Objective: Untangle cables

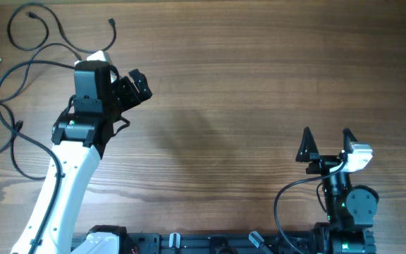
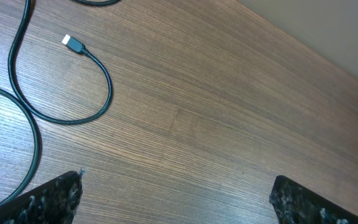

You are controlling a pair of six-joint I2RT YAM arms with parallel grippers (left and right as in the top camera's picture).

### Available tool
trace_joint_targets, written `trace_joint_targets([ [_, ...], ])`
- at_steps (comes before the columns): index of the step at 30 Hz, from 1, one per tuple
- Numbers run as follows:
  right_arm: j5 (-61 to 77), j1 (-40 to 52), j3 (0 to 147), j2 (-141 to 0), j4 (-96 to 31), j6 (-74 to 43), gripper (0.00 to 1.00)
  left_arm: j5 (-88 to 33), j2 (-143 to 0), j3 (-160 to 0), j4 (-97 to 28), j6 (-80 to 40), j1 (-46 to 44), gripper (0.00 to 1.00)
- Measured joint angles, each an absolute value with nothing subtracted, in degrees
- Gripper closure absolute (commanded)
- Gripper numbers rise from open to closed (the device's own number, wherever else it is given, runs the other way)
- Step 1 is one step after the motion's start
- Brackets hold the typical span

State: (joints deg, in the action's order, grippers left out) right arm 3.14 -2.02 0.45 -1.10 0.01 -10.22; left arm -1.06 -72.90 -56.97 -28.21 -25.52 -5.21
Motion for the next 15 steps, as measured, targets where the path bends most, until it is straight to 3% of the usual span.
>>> trace_joint_targets([
  [15,2.72,-2.02,0.45,-1.1,0.01,-5.87,0.0,-1.06,-72.9,-56.97,-28.21,-25.52,-5.21,0.0],
])
